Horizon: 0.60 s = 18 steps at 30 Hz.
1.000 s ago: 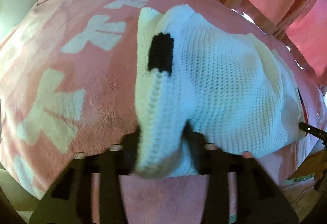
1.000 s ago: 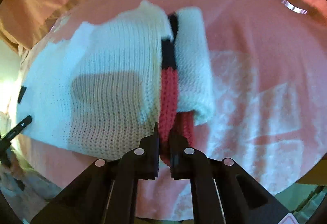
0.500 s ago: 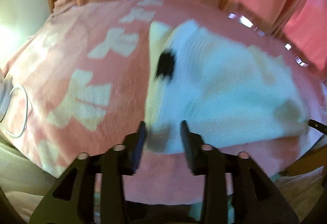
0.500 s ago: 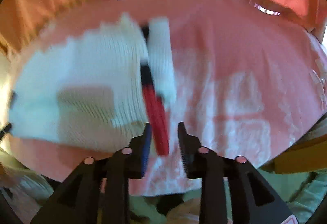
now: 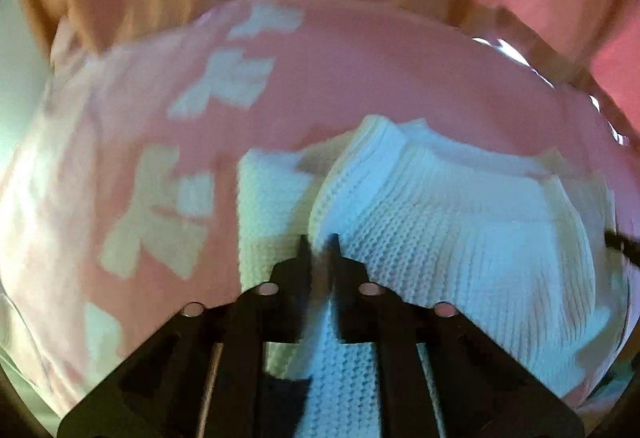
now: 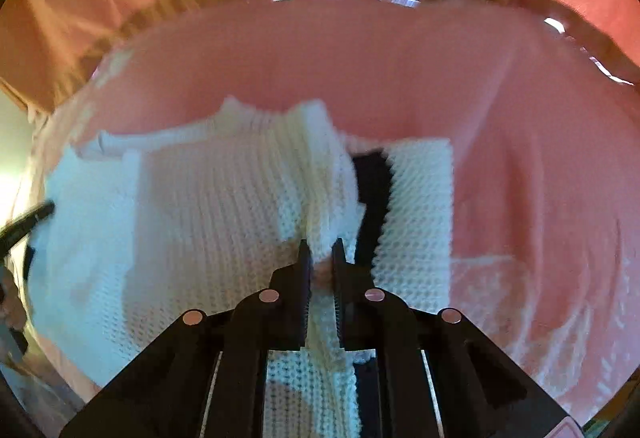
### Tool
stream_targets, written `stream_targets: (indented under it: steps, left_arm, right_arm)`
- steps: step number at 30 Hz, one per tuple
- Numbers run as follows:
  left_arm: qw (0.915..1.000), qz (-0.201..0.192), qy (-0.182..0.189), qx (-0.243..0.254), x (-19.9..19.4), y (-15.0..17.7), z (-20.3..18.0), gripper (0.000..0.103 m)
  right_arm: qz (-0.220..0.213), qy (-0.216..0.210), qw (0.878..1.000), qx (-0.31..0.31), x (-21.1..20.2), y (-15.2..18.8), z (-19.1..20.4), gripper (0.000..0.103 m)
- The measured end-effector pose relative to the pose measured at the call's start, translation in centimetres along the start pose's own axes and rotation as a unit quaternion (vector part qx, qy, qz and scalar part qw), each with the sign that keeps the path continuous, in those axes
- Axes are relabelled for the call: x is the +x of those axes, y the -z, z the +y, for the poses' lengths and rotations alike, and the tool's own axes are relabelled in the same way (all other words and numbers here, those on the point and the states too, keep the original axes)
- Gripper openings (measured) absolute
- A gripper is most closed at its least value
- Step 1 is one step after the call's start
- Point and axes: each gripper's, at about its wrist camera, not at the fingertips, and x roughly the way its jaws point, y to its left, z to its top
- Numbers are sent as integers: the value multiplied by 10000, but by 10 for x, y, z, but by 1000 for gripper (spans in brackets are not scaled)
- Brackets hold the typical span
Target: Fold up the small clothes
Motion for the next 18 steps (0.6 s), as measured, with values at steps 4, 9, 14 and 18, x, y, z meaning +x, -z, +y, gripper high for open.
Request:
stream_targets:
  steps: [4, 9, 14, 18]
  left_arm:
    - [9991, -222, -305, 167, -3, -3, 5, 6]
    - [9963, -285, -635, 499, 5, 1, -6, 6]
    - [9968, -525, -511, 316, -22, 2, -10, 11]
    - [9967, -753, -123, 293, -50, 11, -18, 27]
  right_arm:
    - [-589, 225, 9980, 52, -35, -5, -14, 9]
    - [295, 560, 9978, 196, 15, -4, -31, 12]
    - [-542, 349, 9976, 238, -46, -4, -7, 23]
    - [-686, -331, 9970, -134, -65, 12, 30, 21]
